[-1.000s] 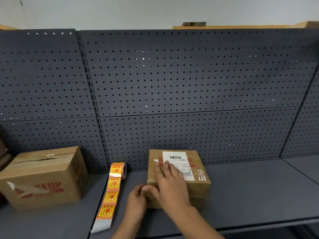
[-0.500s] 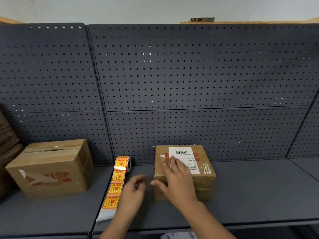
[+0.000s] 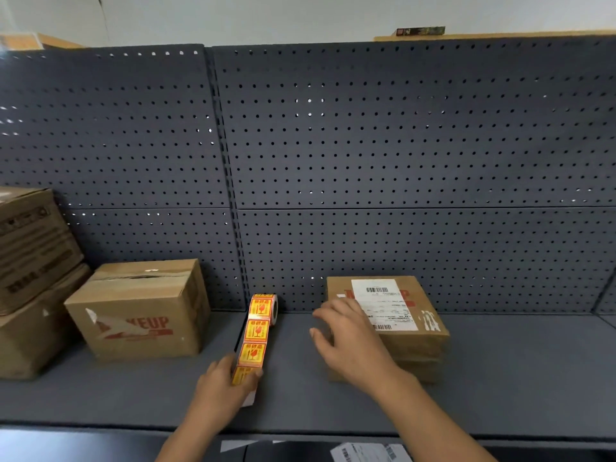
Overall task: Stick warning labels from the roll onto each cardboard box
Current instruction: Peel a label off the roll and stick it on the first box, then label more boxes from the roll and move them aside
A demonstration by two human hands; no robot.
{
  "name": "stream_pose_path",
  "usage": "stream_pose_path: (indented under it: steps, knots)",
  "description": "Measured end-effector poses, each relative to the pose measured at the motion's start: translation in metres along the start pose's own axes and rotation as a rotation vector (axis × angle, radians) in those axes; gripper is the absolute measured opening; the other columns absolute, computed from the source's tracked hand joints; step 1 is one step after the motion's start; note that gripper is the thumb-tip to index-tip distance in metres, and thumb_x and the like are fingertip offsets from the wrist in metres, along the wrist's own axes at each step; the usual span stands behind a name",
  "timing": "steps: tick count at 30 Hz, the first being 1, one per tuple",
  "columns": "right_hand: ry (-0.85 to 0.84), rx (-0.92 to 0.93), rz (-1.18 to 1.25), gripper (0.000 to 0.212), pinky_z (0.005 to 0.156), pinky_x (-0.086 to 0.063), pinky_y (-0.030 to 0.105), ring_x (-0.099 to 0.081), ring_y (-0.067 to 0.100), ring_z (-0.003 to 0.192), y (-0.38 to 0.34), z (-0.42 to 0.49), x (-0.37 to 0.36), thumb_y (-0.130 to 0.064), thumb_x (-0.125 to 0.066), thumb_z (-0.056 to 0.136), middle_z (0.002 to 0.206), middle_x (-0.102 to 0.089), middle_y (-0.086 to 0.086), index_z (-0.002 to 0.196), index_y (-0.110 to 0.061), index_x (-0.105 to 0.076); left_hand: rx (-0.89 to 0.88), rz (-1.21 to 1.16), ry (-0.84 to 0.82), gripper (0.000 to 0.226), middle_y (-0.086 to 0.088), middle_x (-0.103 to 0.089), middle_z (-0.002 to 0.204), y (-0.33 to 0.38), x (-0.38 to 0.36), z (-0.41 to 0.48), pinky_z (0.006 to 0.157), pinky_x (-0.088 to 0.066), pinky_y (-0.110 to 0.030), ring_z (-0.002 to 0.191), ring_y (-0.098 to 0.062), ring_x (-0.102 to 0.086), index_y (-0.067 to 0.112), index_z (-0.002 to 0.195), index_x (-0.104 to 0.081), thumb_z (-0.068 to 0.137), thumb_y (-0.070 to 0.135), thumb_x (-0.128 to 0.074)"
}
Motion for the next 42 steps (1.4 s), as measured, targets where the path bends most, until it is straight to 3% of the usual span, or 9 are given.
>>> stream_pose_path:
  steps: [2, 4, 9, 15, 21, 25, 29, 38, 42]
  knots:
    - [-0.017, 0.039, 0.081, 0.034, 0.111, -0.034, 0.021, -0.038, 0.005, 0.125, -0.013, 0.003, -0.009, -0.032, -0.056, 0.103, 0.126, -0.056, -0.011, 0.133, -0.018, -0.064, 0.018, 0.038, -0.012, 0.039, 0.001, -0.061, 0.107, 0.006, -0.001, -0.007, 0.088, -0.053, -0.038, 0.104, -0.024, -0.062, 0.035, 0.109, -0.057, 0.084, 0.059, -0.074]
    - [-0.045, 0.063, 0.128, 0.031, 0.105, -0.036, 0.017, -0.041, 0.004, 0.123, -0.021, 0.005, -0.019, -0.028, -0.056, 0.103, 0.124, -0.058, -0.011, 0.131, -0.018, -0.065, 0.043, 0.042, 0.001, 0.042, 0.000, -0.057, 0.111, 0.006, -0.001, -0.009, 0.093, -0.051, -0.038, 0.112, -0.026, -0.060, 0.037, 0.117, -0.053, 0.085, 0.048, -0.077]
    - [-0.080, 0.054, 0.121, 0.031, 0.104, -0.039, 0.019, -0.044, 0.007, 0.123, -0.022, 0.004, -0.038, -0.023, -0.055, 0.104, 0.124, -0.060, -0.009, 0.133, -0.018, -0.066, 0.063, -0.020, 0.024, 0.051, 0.003, -0.059, 0.110, 0.002, -0.001, -0.011, 0.092, -0.053, -0.040, 0.108, -0.022, -0.062, 0.032, 0.129, -0.056, 0.084, 0.036, -0.081]
    - [-0.067, 0.079, 0.138, 0.028, 0.100, -0.043, 0.019, -0.045, 0.002, 0.117, -0.027, -0.003, -0.057, -0.018, -0.054, 0.103, 0.119, -0.060, -0.011, 0.128, -0.020, -0.067, 0.050, -0.534, 0.032, 0.056, 0.007, -0.068, 0.113, 0.005, -0.007, -0.021, 0.086, -0.051, -0.025, 0.111, -0.018, -0.067, 0.031, 0.126, -0.052, 0.087, 0.002, -0.080]
    - [-0.116, 0.074, 0.246, 0.024, 0.097, -0.046, 0.023, -0.047, 0.002, 0.113, -0.038, -0.005, -0.086, -0.023, -0.057, 0.103, 0.116, -0.059, -0.014, 0.124, -0.023, -0.069, 0.116, -0.915, 0.003, 0.055, -0.008, -0.076, 0.112, 0.012, -0.007, -0.036, 0.075, -0.055, -0.023, 0.104, -0.014, -0.071, 0.017, 0.129, -0.056, 0.087, -0.014, -0.072]
    - [-0.117, 0.061, 0.353, 0.022, 0.092, -0.053, 0.024, -0.059, 0.000, 0.104, -0.041, -0.005, -0.103, -0.025, -0.063, 0.100, 0.112, -0.058, -0.018, 0.120, -0.026, -0.072, 0.142, -0.970, 0.037, 0.038, -0.013, -0.080, 0.099, 0.003, -0.004, -0.041, 0.071, -0.055, -0.027, 0.087, -0.017, -0.076, 0.007, 0.116, -0.065, 0.085, -0.013, -0.075]
    - [-0.108, 0.060, 0.424, 0.014, 0.088, -0.054, 0.022, -0.062, -0.002, 0.098, -0.044, -0.006, -0.114, -0.025, -0.069, 0.097, 0.105, -0.062, -0.018, 0.109, -0.024, -0.075, 0.144, -0.994, 0.087, 0.027, -0.016, -0.077, 0.085, 0.001, 0.006, -0.046, 0.064, -0.053, -0.021, 0.073, -0.014, -0.070, 0.000, 0.107, -0.065, 0.085, -0.003, -0.081]
    - [-0.089, 0.059, 0.488, 0.016, 0.083, -0.052, 0.015, -0.064, -0.002, 0.096, -0.050, -0.006, -0.118, -0.024, -0.071, 0.095, 0.102, -0.067, -0.016, 0.110, -0.024, -0.076, 0.084, -0.897, 0.151, 0.026, -0.012, -0.078, 0.080, 0.006, 0.024, -0.054, 0.065, -0.052, -0.020, 0.071, -0.011, -0.072, 0.001, 0.099, -0.066, 0.083, 0.009, -0.085]
    - [-0.065, 0.078, 0.471, 0.013, 0.081, -0.054, 0.019, -0.063, 0.000, 0.095, -0.051, -0.003, -0.114, -0.024, -0.068, 0.096, 0.102, -0.063, -0.018, 0.109, -0.025, -0.072, 0.037, -0.885, 0.108, 0.021, -0.008, -0.082, 0.089, 0.016, 0.027, -0.056, 0.079, -0.055, -0.022, 0.091, -0.018, -0.078, 0.006, 0.106, -0.068, 0.088, 0.003, -0.079]
Point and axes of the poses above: each hand's wrist, its own z-axis towards the middle knuckle, its own x-axis out of the back of the hand, y = z × x, the point moved 6 cm from there along z, towards the middle knuckle
